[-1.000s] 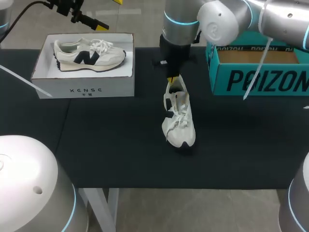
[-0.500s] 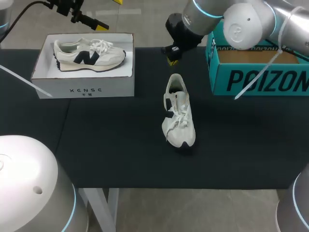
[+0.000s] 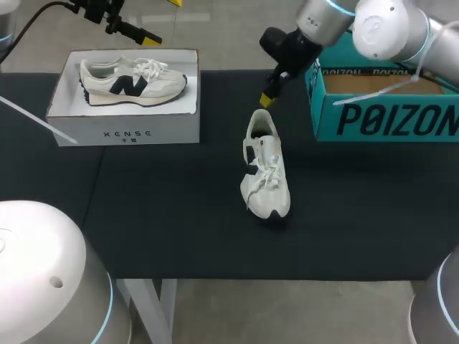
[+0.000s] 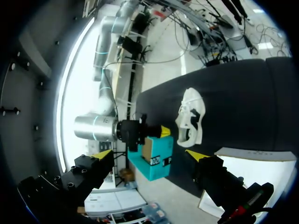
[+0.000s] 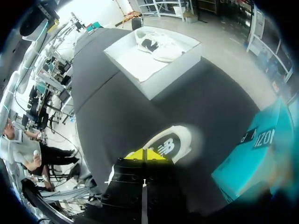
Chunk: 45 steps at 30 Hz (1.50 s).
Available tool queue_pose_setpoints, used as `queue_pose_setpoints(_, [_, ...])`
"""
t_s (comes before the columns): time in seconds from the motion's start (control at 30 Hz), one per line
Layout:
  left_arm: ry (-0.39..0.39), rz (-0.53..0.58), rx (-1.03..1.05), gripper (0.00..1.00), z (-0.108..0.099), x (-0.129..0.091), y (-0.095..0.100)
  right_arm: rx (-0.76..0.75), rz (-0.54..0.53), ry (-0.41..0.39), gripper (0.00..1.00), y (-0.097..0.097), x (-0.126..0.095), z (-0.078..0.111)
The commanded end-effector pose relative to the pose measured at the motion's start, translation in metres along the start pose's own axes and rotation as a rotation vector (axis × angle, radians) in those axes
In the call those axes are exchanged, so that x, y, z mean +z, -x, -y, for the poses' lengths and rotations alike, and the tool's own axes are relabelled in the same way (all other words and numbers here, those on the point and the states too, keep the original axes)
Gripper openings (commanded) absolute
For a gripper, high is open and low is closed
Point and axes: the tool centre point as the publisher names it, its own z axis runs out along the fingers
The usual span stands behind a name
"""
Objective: Take the shoe out of the shoebox, open the shoe tongue, remove and reinsert the insole, then place the shoe into the shoebox
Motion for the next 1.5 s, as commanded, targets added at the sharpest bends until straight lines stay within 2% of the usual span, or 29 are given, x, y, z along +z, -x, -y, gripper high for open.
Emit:
queue_pose_setpoints(0.03, [-0.001,-0.005,0.000,1.00,0.000,0.000,0.000,0.029,-0.031,-0.309,0.00,0.008,-0.001,-0.010])
queue_pose_setpoints(0.07, [-0.001,-0.005,0.000,1.00,0.000,0.000,0.000,0.046,-0.003,-0.290,0.13,0.008,-0.003,-0.008])
queue_pose_setpoints(0.1, [-0.001,-0.005,0.000,1.00,0.000,0.000,0.000,0.059,0.033,-0.262,1.00,0.007,-0.006,-0.008])
queue_pose_setpoints(0.2, [-0.001,-0.005,0.000,1.00,0.000,0.000,0.000,0.094,0.080,-0.128,1.00,0.005,-0.012,-0.009])
queue_pose_setpoints(0.3, [-0.001,-0.005,0.000,1.00,0.000,0.000,0.000,0.106,0.123,-0.041,1.00,0.003,-0.017,-0.013])
queue_pose_setpoints(0.4, [-0.001,-0.005,0.000,1.00,0.000,0.000,0.000,0.093,0.168,-0.036,1.00,0.004,-0.016,-0.015])
queue_pose_setpoints(0.5, [-0.001,-0.005,0.000,1.00,0.000,0.000,0.000,0.090,0.210,-0.072,1.00,0.003,-0.016,-0.018])
queue_pose_setpoints(0.97, [-0.001,-0.005,0.000,1.00,0.000,0.000,0.000,0.099,0.212,-0.073,1.00,0.004,-0.016,-0.017])
queue_pose_setpoints(1.03, [-0.001,-0.005,0.000,1.00,0.000,0.000,0.000,-0.039,0.272,-0.158,1.00,0.007,-0.017,-0.031])
queue_pose_setpoints(1.1, [-0.001,-0.005,0.000,1.00,0.000,0.000,0.000,-0.192,0.323,-0.243,1.00,0.014,-0.017,-0.037])
queue_pose_setpoints(1.23, [-0.001,-0.005,0.000,1.00,0.000,0.000,0.000,-0.390,0.294,-0.461,1.00,0.027,-0.015,-0.037])
queue_pose_setpoints(1.3, [-0.001,-0.005,0.000,1.00,0.000,0.000,0.000,-0.472,0.264,-0.492,1.00,0.033,-0.011,-0.034])
queue_pose_setpoints(1.43, [-0.001,-0.005,0.000,1.00,0.000,0.000,0.000,-0.662,0.220,-0.645,1.00,0.038,0.001,-0.032])
queue_pose_setpoints(1.5, [-0.001,-0.005,0.000,1.00,0.000,0.000,0.000,-0.694,0.214,-0.651,1.00,0.044,0.006,-0.026])
